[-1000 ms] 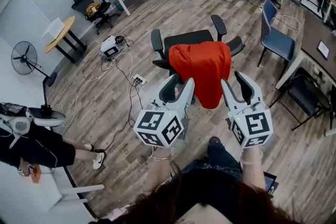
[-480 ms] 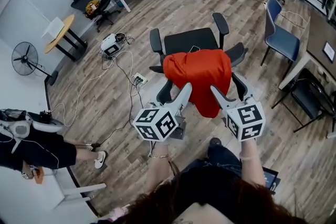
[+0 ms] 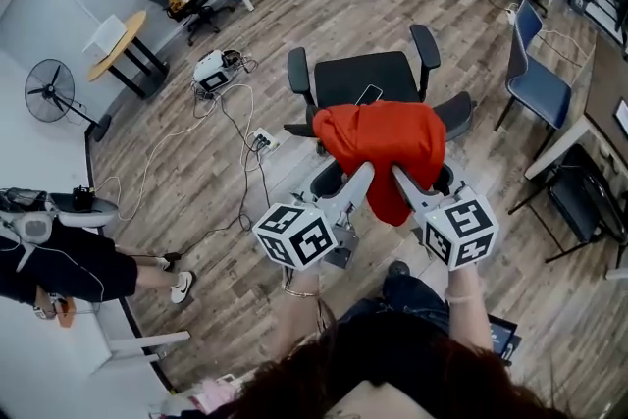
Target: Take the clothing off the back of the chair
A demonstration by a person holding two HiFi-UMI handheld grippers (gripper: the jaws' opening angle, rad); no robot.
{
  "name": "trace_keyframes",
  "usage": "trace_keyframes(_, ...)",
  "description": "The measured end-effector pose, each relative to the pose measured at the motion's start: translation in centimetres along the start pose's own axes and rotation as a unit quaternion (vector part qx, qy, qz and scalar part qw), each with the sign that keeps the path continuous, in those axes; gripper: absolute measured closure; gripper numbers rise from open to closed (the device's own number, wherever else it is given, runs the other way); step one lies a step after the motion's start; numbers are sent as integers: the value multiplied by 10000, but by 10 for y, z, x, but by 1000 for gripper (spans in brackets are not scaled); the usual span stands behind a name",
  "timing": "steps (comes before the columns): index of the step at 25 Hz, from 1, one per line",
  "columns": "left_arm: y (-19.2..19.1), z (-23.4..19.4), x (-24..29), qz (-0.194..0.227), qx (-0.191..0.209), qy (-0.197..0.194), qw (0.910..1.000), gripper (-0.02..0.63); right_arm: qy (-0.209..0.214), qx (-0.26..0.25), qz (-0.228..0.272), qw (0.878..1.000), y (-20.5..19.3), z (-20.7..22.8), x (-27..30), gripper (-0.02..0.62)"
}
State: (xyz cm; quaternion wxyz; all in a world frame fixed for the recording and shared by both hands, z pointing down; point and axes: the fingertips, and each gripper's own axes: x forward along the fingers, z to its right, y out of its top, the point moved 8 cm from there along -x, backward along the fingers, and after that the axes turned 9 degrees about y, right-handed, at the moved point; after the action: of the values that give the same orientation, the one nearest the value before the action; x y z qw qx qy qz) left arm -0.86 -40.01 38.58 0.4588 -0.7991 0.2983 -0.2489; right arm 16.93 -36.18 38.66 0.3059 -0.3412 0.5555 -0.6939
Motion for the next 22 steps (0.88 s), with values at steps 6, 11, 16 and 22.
trace_keyframes(6,2,7,-4,-82,-63,-147,9998,457,248,160,3,9996,0,-5,0,478)
trace_keyframes(11,6,16,-8,-46,280,-57,9996,523,366,16,-78,9993,3,-10,-2,518)
trace_keyframes(16,12,31,-16,-52,430,-248,9988,537,612,-24,75,9981,9,-25,-6,538)
trace_keyframes(22,21,44,-34,32,620,-456,9970,541,444,-178,349,9982,20,-46,-12,543)
